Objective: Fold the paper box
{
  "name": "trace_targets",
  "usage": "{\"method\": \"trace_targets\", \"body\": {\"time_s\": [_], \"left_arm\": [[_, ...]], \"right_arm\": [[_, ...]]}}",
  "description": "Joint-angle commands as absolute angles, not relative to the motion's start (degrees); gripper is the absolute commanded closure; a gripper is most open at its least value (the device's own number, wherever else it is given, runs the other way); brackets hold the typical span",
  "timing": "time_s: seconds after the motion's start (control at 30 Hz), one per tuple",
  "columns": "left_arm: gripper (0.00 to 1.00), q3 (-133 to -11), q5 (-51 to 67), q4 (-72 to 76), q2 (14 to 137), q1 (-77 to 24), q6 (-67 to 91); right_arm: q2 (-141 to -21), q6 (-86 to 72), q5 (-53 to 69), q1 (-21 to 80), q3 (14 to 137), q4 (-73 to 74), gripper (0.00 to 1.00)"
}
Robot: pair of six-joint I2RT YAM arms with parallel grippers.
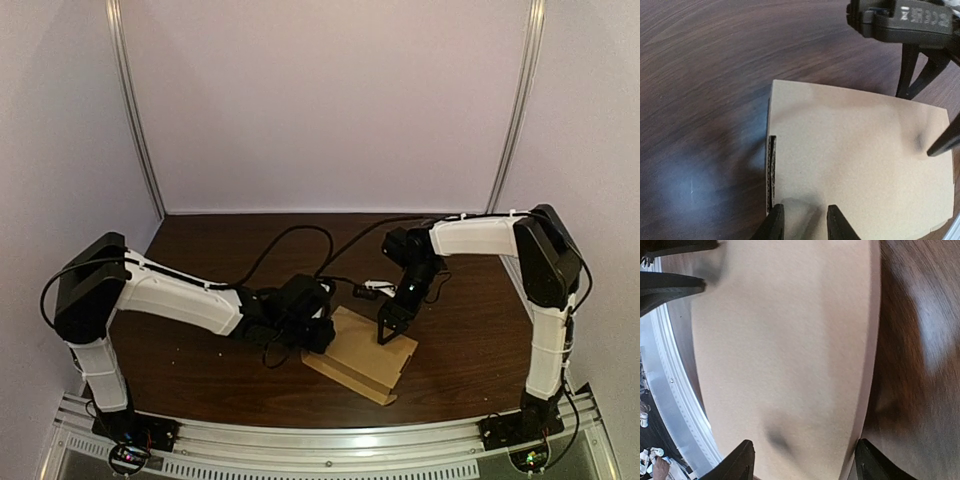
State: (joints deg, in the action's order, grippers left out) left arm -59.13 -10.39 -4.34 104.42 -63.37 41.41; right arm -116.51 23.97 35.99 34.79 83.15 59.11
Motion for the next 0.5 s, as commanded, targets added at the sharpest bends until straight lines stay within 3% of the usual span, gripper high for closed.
{"method": "trace_targets", "body": {"time_s": [0.0, 0.3, 0.47], "left_arm": [[0.69, -65.83, -7.25, -5.18, 110.83, -62.47, 35.77], [0.68, -77.09, -6.84, -7.96, 114.81, -59.83, 23.2], [0.63, -68.01, -8.87, -3.25, 104.17, -59.8, 20.74]], "right_arm": [[-110.04, 22.85, 40.04, 34.0, 80.44, 60.4, 0.3], [-99.69, 28.23, 35.87, 31.76, 75.29, 64.63, 0.29], [-83.82, 35.14, 26.39, 36.79, 66.09, 56.28, 0.2]]}}
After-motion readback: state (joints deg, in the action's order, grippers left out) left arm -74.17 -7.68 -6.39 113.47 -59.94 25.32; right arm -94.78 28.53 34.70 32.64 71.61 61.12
